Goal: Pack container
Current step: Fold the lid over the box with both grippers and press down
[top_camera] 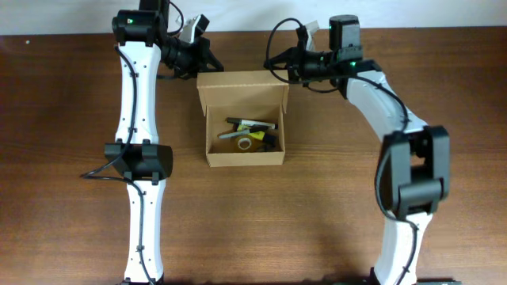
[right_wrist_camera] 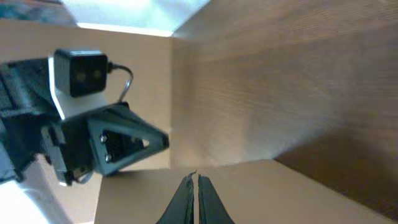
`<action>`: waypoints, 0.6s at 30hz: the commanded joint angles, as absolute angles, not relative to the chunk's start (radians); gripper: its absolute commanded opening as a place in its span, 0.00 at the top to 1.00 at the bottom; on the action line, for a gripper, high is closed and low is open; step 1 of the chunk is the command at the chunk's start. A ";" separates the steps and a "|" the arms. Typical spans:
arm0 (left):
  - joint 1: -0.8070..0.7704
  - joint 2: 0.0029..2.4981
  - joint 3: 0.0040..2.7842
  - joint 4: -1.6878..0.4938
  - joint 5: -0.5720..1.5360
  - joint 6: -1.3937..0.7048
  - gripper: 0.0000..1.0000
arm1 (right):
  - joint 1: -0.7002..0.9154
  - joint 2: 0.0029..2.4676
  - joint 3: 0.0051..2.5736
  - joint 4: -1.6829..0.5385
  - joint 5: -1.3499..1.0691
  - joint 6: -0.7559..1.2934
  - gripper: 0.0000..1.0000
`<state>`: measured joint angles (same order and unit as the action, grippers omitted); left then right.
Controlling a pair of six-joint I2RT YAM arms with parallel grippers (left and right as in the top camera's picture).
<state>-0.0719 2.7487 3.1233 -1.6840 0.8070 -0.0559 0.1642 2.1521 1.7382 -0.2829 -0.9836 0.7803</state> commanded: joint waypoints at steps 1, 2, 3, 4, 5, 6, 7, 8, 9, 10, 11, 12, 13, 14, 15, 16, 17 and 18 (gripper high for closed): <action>-0.075 2.696 3.138 -1.687 0.776 -0.028 0.99 | 0.201 2.009 1.757 -0.412 -0.805 0.546 0.96; -0.078 2.690 3.138 -1.687 0.757 -0.029 0.98 | 0.208 1.992 1.757 -0.455 -0.773 0.519 0.96; -0.083 2.684 3.138 -1.687 0.733 -0.029 0.98 | 0.218 1.972 1.757 -0.501 -0.744 0.480 0.96; -0.090 2.673 3.138 -1.687 0.710 -0.029 0.99 | 0.224 1.961 1.757 -0.527 -0.731 0.462 0.96; -0.097 2.666 3.138 -1.687 0.692 -0.030 0.98 | 0.230 1.951 1.757 -0.554 -0.723 0.448 0.96; -0.103 2.656 3.138 -1.687 0.672 -0.030 0.98 | 0.234 1.944 1.757 -0.577 -0.723 0.432 0.96; -0.109 2.649 3.137 -1.687 0.641 -0.039 0.99 | 0.237 1.939 1.757 -0.603 -0.720 0.421 0.96; -0.113 2.640 3.137 -1.687 0.610 -0.051 0.98 | 0.242 1.936 1.757 -0.637 -0.708 0.415 0.96; -0.116 2.635 3.137 -1.687 0.590 -0.057 0.98 | 0.246 1.936 1.757 -0.662 -0.692 0.413 0.96; -0.120 2.628 3.137 -1.687 0.567 -0.062 0.99 | 0.251 1.936 1.757 -0.692 -0.675 0.393 0.96; -0.124 2.621 3.137 -1.687 0.540 -0.067 0.98 | 0.258 1.936 1.757 -0.724 -0.654 0.375 0.96; -0.128 2.614 3.137 -1.687 0.523 -0.072 0.98 | 0.269 1.936 1.757 -0.756 -0.625 0.365 0.96; -0.131 2.609 3.137 -1.687 0.511 -0.079 0.99 | 0.281 1.936 1.757 -0.785 -0.595 0.348 0.96; -0.136 2.603 3.136 -1.687 0.500 -0.082 0.98 | 0.294 1.936 1.757 -0.809 -0.565 0.331 0.96; -0.139 2.598 3.136 -1.687 0.495 -0.082 0.99 | 0.304 1.936 1.757 -0.824 -0.546 0.322 0.96; -0.143 2.593 3.136 -1.687 0.484 -0.086 0.98 | 0.317 1.936 1.757 -0.839 -0.529 0.320 0.96; -0.150 2.586 3.133 -1.687 0.452 -0.090 0.99 | 0.335 1.936 1.757 -0.855 -0.513 0.310 0.96; -0.155 2.579 3.129 -1.688 0.431 -0.090 0.98 | 0.345 1.936 1.757 -0.866 -0.495 0.302 0.96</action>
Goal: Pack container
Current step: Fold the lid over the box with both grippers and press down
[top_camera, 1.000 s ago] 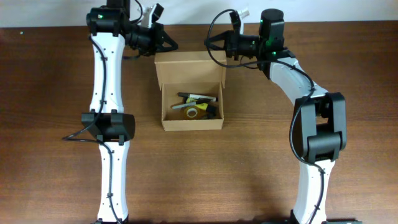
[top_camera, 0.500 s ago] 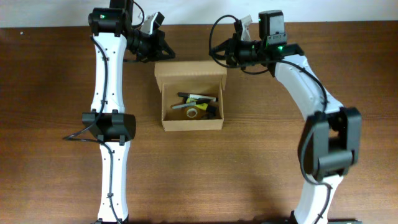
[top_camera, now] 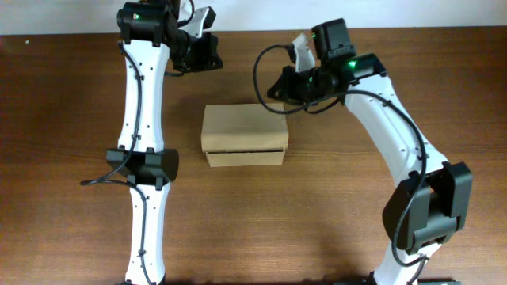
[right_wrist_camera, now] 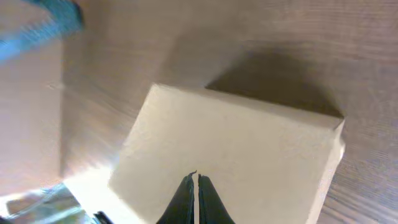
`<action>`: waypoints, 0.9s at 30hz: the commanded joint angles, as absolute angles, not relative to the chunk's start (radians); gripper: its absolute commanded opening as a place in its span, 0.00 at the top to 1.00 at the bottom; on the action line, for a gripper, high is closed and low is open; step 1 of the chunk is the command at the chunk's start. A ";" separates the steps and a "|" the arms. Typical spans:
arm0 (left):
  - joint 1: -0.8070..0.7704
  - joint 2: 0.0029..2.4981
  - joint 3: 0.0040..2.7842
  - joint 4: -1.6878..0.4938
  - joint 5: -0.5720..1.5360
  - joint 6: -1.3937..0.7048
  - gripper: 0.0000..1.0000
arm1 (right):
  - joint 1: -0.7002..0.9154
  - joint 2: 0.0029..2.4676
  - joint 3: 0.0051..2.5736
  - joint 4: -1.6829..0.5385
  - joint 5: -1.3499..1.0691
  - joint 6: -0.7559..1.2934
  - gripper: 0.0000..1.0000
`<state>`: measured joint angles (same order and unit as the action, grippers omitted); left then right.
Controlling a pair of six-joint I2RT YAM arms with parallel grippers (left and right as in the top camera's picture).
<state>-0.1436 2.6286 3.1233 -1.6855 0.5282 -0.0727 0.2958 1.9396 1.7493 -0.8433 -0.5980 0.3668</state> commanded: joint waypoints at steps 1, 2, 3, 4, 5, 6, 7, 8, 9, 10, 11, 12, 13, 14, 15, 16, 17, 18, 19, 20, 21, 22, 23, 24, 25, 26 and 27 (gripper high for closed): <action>-0.159 2.571 3.121 -1.687 0.406 -0.093 0.98 | 0.354 1.936 1.757 -0.877 -0.477 0.299 0.96; -0.164 2.561 3.110 -1.688 0.379 -0.093 0.98 | 0.366 1.935 1.757 -0.894 -0.451 0.297 0.96; -0.169 2.552 3.098 -1.688 0.360 -0.093 0.99 | 0.375 1.934 1.757 -0.909 -0.431 0.290 0.96; -0.172 2.541 3.084 -1.687 0.343 -0.093 0.98 | 0.382 1.934 1.757 -0.926 -0.408 0.287 0.96; -0.176 2.526 3.062 -1.687 0.316 -0.096 0.98 | 0.390 1.934 1.757 -0.942 -0.387 0.287 0.96; -0.179 2.511 3.038 -1.688 0.287 -0.100 0.98 | 0.397 1.934 1.757 -0.955 -0.376 0.281 0.96; -0.182 2.483 2.992 -1.688 0.246 -0.101 0.98 | 0.406 1.934 1.757 -0.970 -0.368 0.268 0.96; -0.183 2.465 2.960 -1.688 0.234 -0.100 0.98 | 0.412 1.934 1.757 -0.982 -0.355 0.266 0.96; -0.183 2.447 2.927 -1.687 0.228 -0.100 0.99 | 0.417 1.933 1.757 -0.994 -0.341 0.265 0.96; -0.183 2.429 2.892 -1.688 0.226 -0.100 0.98 | 0.420 1.930 1.757 -1.006 -0.327 0.265 0.96; -0.184 2.407 2.848 -1.687 0.226 -0.100 0.98 | 0.425 1.930 1.757 -1.016 -0.315 0.259 0.96; -0.186 2.388 2.809 -1.688 0.227 -0.099 0.98 | 0.427 1.927 1.757 -1.026 -0.303 0.258 0.96; -0.188 2.367 2.767 -1.688 0.227 -0.096 0.98 | 0.431 1.925 1.757 -1.035 -0.298 0.250 0.96; -0.194 2.342 2.714 -1.688 0.228 -0.096 0.98 | 0.432 1.921 1.757 -1.042 -0.298 0.239 0.96; -0.199 2.319 2.669 -1.688 0.228 -0.095 0.98 | 0.434 1.919 1.757 -1.051 -0.294 0.239 0.96; -0.207 2.290 2.613 -1.688 0.232 -0.084 0.98 | 0.434 1.917 1.757 -1.059 -0.293 0.239 0.96; -0.216 2.265 2.564 -1.688 0.232 -0.081 0.98 | 0.434 1.917 1.757 -1.065 -0.290 0.239 0.96; -0.224 2.238 2.514 -1.688 0.233 -0.081 0.98 | 0.434 1.917 1.757 -1.073 -0.282 0.239 0.96; -0.235 2.210 2.459 -1.688 0.237 -0.076 0.98 | 0.434 1.917 1.757 -1.082 -0.273 0.239 0.96; -0.245 2.188 2.414 -1.688 0.244 -0.071 0.98 | 0.434 1.917 1.757 -1.089 -0.268 0.232 0.96; -0.257 2.165 2.368 -1.688 0.247 -0.063 0.98 | 0.434 1.917 1.757 -1.097 -0.264 0.231 0.96; -0.269 2.150 2.331 -1.688 0.246 -0.062 0.99 | 0.434 1.917 1.757 -1.105 -0.259 0.226 0.96; -0.279 2.138 2.299 -1.688 0.246 -0.058 0.98 | 0.434 1.917 1.757 -1.111 -0.253 0.220 0.96; -0.289 2.130 2.272 -1.688 0.246 -0.059 0.98 | 0.434 1.917 1.757 -1.116 -0.250 0.216 0.96; -0.300 2.127 2.244 -1.688 0.246 -0.059 0.98 | 0.434 1.917 1.757 -1.119 -0.249 0.216 0.96; -0.307 2.127 2.224 -1.688 0.246 -0.059 0.98 | 0.434 1.917 1.757 -1.121 -0.249 0.213 0.96; -0.315 2.127 2.202 -1.687 0.244 -0.059 0.98 | 0.434 1.917 1.757 -1.123 -0.247 0.213 0.96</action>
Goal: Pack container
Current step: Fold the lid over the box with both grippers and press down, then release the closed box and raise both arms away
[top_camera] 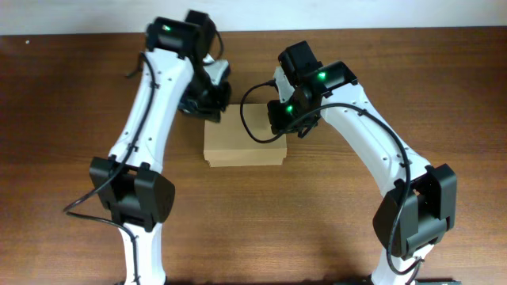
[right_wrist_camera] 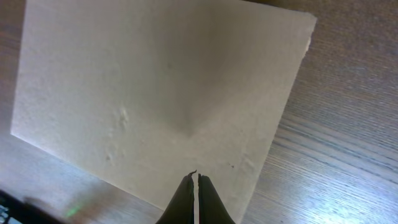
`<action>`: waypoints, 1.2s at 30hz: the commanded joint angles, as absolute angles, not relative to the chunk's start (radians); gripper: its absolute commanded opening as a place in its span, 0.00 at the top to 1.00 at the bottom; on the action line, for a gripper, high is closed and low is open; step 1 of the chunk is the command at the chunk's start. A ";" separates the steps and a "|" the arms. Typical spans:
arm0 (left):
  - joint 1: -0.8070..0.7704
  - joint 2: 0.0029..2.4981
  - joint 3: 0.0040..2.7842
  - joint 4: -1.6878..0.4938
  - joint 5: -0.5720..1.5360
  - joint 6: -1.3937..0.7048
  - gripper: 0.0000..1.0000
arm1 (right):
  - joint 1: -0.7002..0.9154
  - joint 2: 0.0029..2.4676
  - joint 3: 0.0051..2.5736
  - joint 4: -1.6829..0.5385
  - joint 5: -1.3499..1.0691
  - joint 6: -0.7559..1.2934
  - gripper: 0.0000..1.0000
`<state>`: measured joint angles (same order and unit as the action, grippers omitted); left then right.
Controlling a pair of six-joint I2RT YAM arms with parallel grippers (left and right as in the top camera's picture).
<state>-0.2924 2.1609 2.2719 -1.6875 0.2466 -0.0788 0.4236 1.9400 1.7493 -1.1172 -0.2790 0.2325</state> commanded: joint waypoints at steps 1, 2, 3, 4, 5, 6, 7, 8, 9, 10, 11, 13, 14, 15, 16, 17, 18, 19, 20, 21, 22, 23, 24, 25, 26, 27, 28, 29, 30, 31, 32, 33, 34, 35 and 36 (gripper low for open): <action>-0.318 2.127 2.181 -1.684 0.239 -0.059 0.98 | 0.434 1.917 1.757 -1.124 -0.242 0.213 0.96; -0.321 2.127 2.159 -1.676 0.234 -0.059 0.98 | 0.436 1.917 1.757 -1.127 -0.229 0.213 0.96; -0.321 2.127 2.135 -1.669 0.230 -0.059 0.98 | 0.439 1.917 1.757 -1.132 -0.210 0.213 0.96; -0.321 2.127 2.116 -1.662 0.222 -0.059 0.98 | 0.441 1.917 1.757 -1.137 -0.190 0.213 0.96; -0.321 2.127 2.094 -1.649 0.214 -0.059 0.98 | 0.445 1.917 1.757 -1.142 -0.173 0.213 0.96; -0.320 2.127 2.069 -1.632 0.207 -0.059 0.98 | 0.447 1.917 1.757 -1.145 -0.167 0.209 0.96; -0.320 2.127 2.052 -1.621 0.201 -0.060 0.98 | 0.447 1.917 1.757 -1.145 -0.168 0.199 0.96; -0.320 2.127 2.032 -1.606 0.200 -0.060 0.98 | 0.448 1.917 1.756 -1.145 -0.167 0.191 0.96; -0.320 2.127 2.014 -1.591 0.200 -0.060 0.98 | 0.448 1.917 1.755 -1.146 -0.168 0.190 0.96; -0.320 2.127 1.996 -1.579 0.199 -0.061 0.98 | 0.448 1.917 1.754 -1.146 -0.168 0.190 0.96; -0.320 2.127 1.982 -1.571 0.195 -0.064 0.98 | 0.448 1.919 1.754 -1.147 -0.167 0.187 0.96; -0.318 2.127 1.938 -1.540 0.190 -0.063 0.98 | 0.448 1.920 1.753 -1.148 -0.167 0.187 0.96; -0.318 2.127 1.915 -1.524 0.186 -0.063 0.98 | 0.448 1.920 1.749 -1.147 -0.167 0.187 0.96; -0.318 2.127 1.895 -1.512 0.183 -0.063 0.98 | 0.448 1.920 1.743 -1.144 -0.163 0.183 0.96; -0.318 2.127 1.872 -1.496 0.183 -0.063 0.98 | 0.448 1.920 1.735 -1.140 -0.164 0.171 0.96; -0.318 2.127 1.844 -1.476 0.183 -0.064 0.98 | 0.448 1.920 1.722 -1.132 -0.163 0.160 0.96; -0.318 2.127 1.826 -1.468 0.183 -0.064 0.98 | 0.448 1.920 1.703 -1.120 -0.160 0.161 0.96; -0.318 2.127 1.809 -1.459 0.183 -0.064 0.98 | 0.448 1.920 1.682 -1.108 -0.160 0.161 0.96; -0.318 2.127 1.787 -1.444 0.183 -0.065 0.98 | 0.448 1.920 1.660 -1.095 -0.160 0.161 0.96; -0.318 2.127 1.772 -1.433 0.183 -0.067 0.98 | 0.448 1.920 1.639 -1.083 -0.161 0.161 0.96; -0.318 2.127 1.761 -1.427 0.183 -0.067 0.98 | 0.448 1.920 1.619 -1.072 -0.162 0.161 0.96; -0.318 2.127 1.753 -1.421 0.183 -0.068 0.98 | 0.448 1.920 1.603 -1.062 -0.164 0.161 0.96; -0.318 2.127 1.748 -1.416 0.182 -0.075 0.98 | 0.448 1.920 1.589 -1.053 -0.165 0.162 0.96; -0.318 2.127 1.748 -1.413 0.183 -0.075 0.98 | 0.448 1.920 1.580 -1.046 -0.165 0.162 0.96; -0.318 2.127 1.748 -1.409 0.183 -0.075 0.98 | 0.448 1.920 1.578 -1.043 -0.165 0.162 0.96; -0.318 2.125 1.749 -1.406 0.183 -0.074 0.98 | 0.448 1.920 1.578 -1.037 -0.165 0.161 0.96; -0.318 2.125 1.753 -1.406 0.183 -0.074 0.98 | 0.448 1.919 1.579 -1.026 -0.165 0.161 0.96; -0.318 2.125 1.760 -1.406 0.183 -0.074 0.98 | 0.447 1.916 1.586 -1.019 -0.164 0.161 0.96; -0.318 2.125 1.770 -1.410 0.182 -0.073 0.98 | 0.443 1.914 1.599 -1.013 -0.164 0.160 0.96; -0.318 2.125 1.782 -1.420 0.182 -0.073 0.98 | 0.439 1.913 1.614 -1.013 -0.164 0.156 0.96; -0.318 2.125 1.799 -1.433 0.180 -0.073 0.98 | 0.432 1.911 1.636 -1.013 -0.163 0.152 0.96; -0.317 2.124 1.825 -1.448 0.171 -0.074 0.98 | 0.423 1.909 1.661 -1.016 -0.163 0.144 0.96; -0.315 2.123 1.852 -1.460 0.160 -0.074 0.98 | 0.410 1.906 1.692 -1.018 -0.163 0.136 0.96; -0.312 2.122 1.884 -1.474 0.149 -0.074 0.98 | 0.398 1.902 1.716 -1.021 -0.162 0.134 0.96; -0.307 2.121 1.929 -1.489 0.135 -0.074 0.98 | 0.383 1.898 1.747 -1.026 -0.153 0.134 0.96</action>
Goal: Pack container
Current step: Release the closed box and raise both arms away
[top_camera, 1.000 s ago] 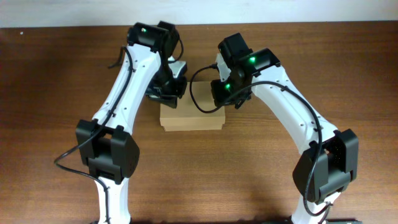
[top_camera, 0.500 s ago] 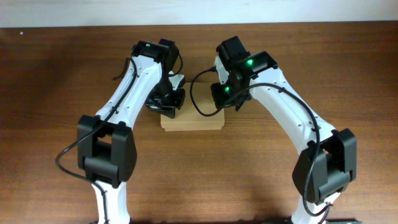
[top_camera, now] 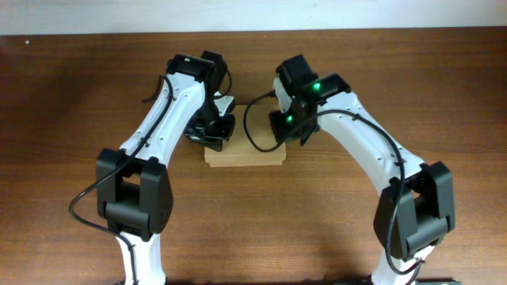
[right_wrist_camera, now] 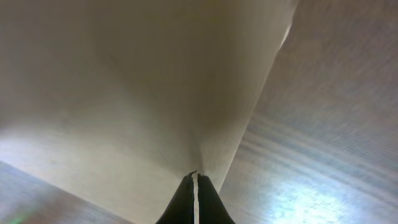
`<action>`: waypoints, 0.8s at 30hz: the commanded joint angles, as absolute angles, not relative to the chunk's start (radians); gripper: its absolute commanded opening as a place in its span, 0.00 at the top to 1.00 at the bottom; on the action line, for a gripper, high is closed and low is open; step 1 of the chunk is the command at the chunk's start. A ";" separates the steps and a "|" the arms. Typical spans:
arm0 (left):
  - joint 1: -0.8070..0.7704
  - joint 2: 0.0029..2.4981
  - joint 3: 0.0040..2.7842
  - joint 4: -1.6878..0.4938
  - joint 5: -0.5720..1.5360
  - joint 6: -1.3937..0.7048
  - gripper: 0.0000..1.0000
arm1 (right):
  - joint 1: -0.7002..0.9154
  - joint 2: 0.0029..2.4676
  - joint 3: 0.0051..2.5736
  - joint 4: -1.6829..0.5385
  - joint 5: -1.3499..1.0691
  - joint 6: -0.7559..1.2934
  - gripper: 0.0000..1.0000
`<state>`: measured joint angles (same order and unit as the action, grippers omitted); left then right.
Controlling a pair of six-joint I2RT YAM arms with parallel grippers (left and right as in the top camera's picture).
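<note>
The cardboard box (top_camera: pixel 245 155) lies closed at the table's middle, so its contents are hidden. My left gripper (top_camera: pixel 214 129) is down over the lid's left end; the overhead view does not show how its jaws stand. My right gripper (top_camera: pixel 283 127) is over the lid's right end. In the right wrist view the right gripper (right_wrist_camera: pixel 194 175) is shut with nothing between its fingers. Its tips are at or just above the tan lid (right_wrist_camera: pixel 124 74), near the box's right edge.
Brown wooden table (top_camera: pixel 356 229) lies all round the box, and it shows beside the lid in the right wrist view as table (right_wrist_camera: pixel 336 124). Both arms reach in from the near edge and cover the box's back half.
Both grippers have come further over the closed box and lower. The right wrist camera is now much closer to the lid. The box has stayed in place, closed.
At first the box stood open with pens and tape inside, my grippers behind its raised lid. Then the lid was down and both grippers were clear of it. Later they hung over the lid's back corners, and now they are down on its two ends.
</note>
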<state>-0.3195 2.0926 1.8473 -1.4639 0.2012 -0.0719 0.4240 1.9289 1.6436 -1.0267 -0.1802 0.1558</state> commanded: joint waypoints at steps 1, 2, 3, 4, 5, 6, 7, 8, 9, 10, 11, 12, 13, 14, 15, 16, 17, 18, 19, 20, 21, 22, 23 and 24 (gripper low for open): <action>-0.302 2.119 1.971 -1.503 0.123 -0.074 0.98 | 0.365 1.894 1.781 -1.033 -0.140 0.134 0.96; -0.295 2.117 2.017 -1.514 0.110 -0.074 0.98 | 0.346 1.890 1.816 -1.044 -0.129 0.125 0.96; -0.285 2.115 2.073 -1.525 0.096 -0.074 0.98 | 0.327 1.888 1.851 -1.055 -0.119 0.113 0.96; -0.276 2.114 2.123 -1.530 0.083 -0.074 0.98 | 0.307 1.887 1.889 -1.066 -0.118 0.098 0.96; -0.263 2.114 2.183 -1.531 0.072 -0.074 0.98 | 0.286 1.886 1.928 -1.076 -0.118 0.083 0.96; -0.250 2.114 2.234 -1.530 0.068 -0.074 0.98 | 0.265 1.885 1.969 -1.088 -0.114 0.081 0.96; -0.234 2.114 2.296 -1.526 0.062 -0.074 0.98 | 0.245 1.885 2.012 -1.098 -0.105 0.080 0.96; -0.218 2.114 2.349 -1.523 0.055 -0.074 0.98 | 0.225 1.885 2.059 -1.108 -0.095 0.075 0.96; -0.202 2.114 2.403 -1.522 0.050 -0.074 0.98 | 0.207 1.885 2.109 -1.118 -0.092 0.055 0.96; -0.184 2.114 2.461 -1.523 0.041 -0.074 0.98 | 0.189 1.885 2.163 -1.126 -0.092 0.033 0.96; -0.163 2.114 2.529 -1.522 0.027 -0.074 0.98 | 0.172 1.885 2.220 -1.132 -0.092 0.022 0.96; -0.147 2.114 2.586 -1.520 0.015 -0.074 0.98 | 0.156 1.885 2.282 -1.137 -0.093 0.014 0.96; -0.127 2.114 2.652 -1.519 0.002 -0.074 0.98 | 0.141 1.885 2.346 -1.142 -0.093 0.015 0.96; -0.109 2.114 2.710 -1.520 0.001 -0.074 0.98 | 0.129 1.885 2.411 -1.148 -0.093 0.015 0.96; -0.088 2.114 2.776 -1.524 0.003 -0.074 0.98 | 0.118 1.885 2.484 -1.160 -0.093 0.015 0.96; -0.069 2.114 2.833 -1.533 0.004 -0.075 0.98 | 0.110 1.885 2.556 -1.176 -0.093 0.015 0.96; -0.052 2.114 2.886 -1.549 0.004 -0.075 0.99 | 0.104 1.885 2.625 -1.197 -0.092 0.016 0.96; -0.036 2.112 2.934 -1.570 0.004 -0.075 0.99 | 0.102 1.885 2.682 -1.221 -0.087 0.016 0.96; -0.019 2.105 2.975 -1.597 0.003 -0.080 0.98 | 0.102 1.885 2.748 -1.252 -0.071 0.015 0.96; -0.003 2.092 2.992 -1.613 0.003 -0.083 0.98 | 0.103 1.885 2.808 -1.284 -0.046 0.015 0.96; 0.011 2.073 2.995 -1.621 0.002 -0.082 0.99 | 0.105 1.884 2.860 -1.314 -0.025 0.015 0.96; 0.024 2.048 2.995 -1.626 -0.001 -0.081 0.98 | 0.105 1.875 2.897 -1.335 -0.022 0.019 0.96; 0.031 2.024 2.995 -1.628 -0.007 -0.081 0.98 | 0.105 1.858 2.915 -1.342 -0.022 0.035 0.96; 0.036 1.994 2.995 -1.628 -0.020 -0.081 0.99 | 0.105 1.837 2.918 -1.343 -0.022 0.037 0.96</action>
<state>0.0181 2.0686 2.9780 -1.6196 0.0101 -0.0723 0.1043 1.8843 2.8620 -1.3262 -0.0639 0.0261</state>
